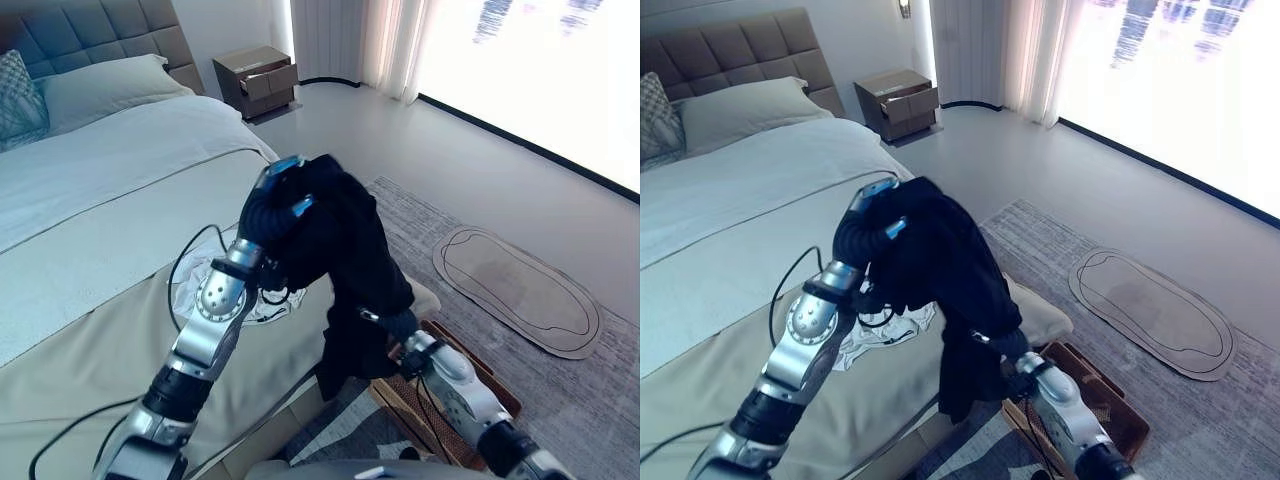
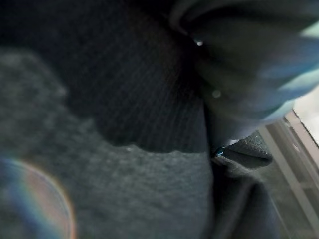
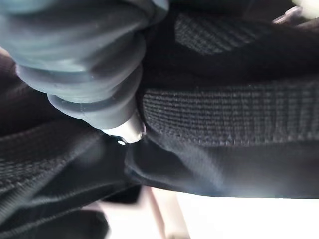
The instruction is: Pick up clothes into the bucket
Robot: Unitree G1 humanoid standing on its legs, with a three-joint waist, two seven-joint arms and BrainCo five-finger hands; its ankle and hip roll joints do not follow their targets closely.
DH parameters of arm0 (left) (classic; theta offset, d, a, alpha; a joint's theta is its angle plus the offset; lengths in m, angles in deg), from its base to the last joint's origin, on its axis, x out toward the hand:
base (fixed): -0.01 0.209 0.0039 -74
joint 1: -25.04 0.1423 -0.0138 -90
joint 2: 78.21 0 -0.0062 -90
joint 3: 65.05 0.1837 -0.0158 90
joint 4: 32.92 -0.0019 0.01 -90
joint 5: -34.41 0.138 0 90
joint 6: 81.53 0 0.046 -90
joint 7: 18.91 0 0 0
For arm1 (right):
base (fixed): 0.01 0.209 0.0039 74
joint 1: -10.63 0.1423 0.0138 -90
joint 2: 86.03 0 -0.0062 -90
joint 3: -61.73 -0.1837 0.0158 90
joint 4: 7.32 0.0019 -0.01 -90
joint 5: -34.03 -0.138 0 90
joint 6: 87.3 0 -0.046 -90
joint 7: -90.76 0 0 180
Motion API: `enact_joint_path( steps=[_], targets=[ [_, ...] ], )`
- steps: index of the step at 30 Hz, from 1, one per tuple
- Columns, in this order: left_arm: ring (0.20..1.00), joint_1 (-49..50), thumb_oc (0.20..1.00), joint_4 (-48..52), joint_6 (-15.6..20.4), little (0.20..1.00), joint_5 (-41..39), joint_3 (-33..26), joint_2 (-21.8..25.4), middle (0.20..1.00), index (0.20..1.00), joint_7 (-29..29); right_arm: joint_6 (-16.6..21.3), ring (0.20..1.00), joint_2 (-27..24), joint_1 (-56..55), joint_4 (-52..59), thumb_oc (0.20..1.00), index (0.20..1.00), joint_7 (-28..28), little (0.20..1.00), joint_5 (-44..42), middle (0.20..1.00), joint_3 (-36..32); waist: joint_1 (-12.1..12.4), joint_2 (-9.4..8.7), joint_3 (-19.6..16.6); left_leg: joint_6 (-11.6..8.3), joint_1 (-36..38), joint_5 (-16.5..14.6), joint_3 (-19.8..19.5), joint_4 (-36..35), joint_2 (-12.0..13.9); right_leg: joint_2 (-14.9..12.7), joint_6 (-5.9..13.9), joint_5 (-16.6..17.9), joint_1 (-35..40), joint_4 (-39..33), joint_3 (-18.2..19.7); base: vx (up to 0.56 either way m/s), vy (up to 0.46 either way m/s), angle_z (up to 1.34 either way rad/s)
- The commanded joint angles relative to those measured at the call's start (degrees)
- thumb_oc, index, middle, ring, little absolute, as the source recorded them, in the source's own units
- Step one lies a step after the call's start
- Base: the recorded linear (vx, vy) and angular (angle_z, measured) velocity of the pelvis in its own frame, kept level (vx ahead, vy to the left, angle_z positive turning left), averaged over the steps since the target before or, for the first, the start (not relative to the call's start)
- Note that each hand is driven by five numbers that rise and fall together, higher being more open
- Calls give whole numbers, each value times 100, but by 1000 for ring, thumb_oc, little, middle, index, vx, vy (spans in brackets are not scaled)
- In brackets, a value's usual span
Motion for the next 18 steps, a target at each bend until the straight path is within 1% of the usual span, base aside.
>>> enact_joint_path(
  steps=[1,3,4,5,6,10,12,13,18],
  targets=[
    [200,-306,200,-196,490,200,-412,-575,0,200,200,286,508,200,51,173,308,200,200,334,200,-444,200,-501,-14,-273,24,26,178,-364,119,152,24,-5,77,83,-176,178,197,1,-5,-8],
    [200,-81,200,-388,482,200,-306,-606,11,200,200,251,619,200,44,129,420,200,200,477,200,-509,200,-890,-32,-280,18,27,190,-370,126,147,26,-1,79,74,-170,176,206,5,-4,-8],
    [413,7,413,-541,479,413,-266,-611,16,413,413,233,675,200,55,128,472,200,200,544,200,-547,200,-1046,-38,-283,13,25,195,-372,131,143,29,-1,79,69,-163,175,206,4,-2,-4],
    [542,4,542,-548,485,542,-266,-605,15,542,542,233,673,200,55,123,477,200,200,545,200,-546,200,-1049,-34,-283,12,25,196,-372,132,142,29,0,80,69,-162,175,206,6,-5,-5],
    [1000,127,1000,-902,452,1000,-128,-573,22,1000,1000,231,781,200,89,152,520,200,200,685,200,-663,200,-1342,-48,-291,0,28,203,-376,138,141,32,5,80,63,-156,176,208,5,-6,-5],
    [1000,296,1000,-1455,356,1000,71,-469,-16,1000,1000,218,978,200,97,228,595,200,200,980,200,-682,200,-1800,-53,-297,-16,31,211,-386,145,138,35,8,84,60,-157,177,218,1,-1,-1],
    [1000,403,1000,-1605,304,1000,77,-466,-14,1000,1000,165,1052,200,95,273,648,200,200,1133,200,-698,200,-2045,-50,-298,-26,37,214,-393,144,140,34,18,82,55,-159,177,229,0,0,0],
    [1000,401,1000,-1607,306,1000,76,-463,-14,1000,1000,164,1052,200,95,272,649,200,200,1135,200,-696,200,-2048,-47,-297,-26,37,214,-394,144,140,35,18,82,55,-159,177,230,0,0,0],
    [1000,787,1000,-1998,209,1000,58,-525,-30,1000,1000,-8,1252,200,-8,453,791,200,200,1402,200,-823,200,-2673,-31,-321,-49,50,210,-415,138,147,31,41,76,53,-179,183,252,0,0,0]
  ],
)
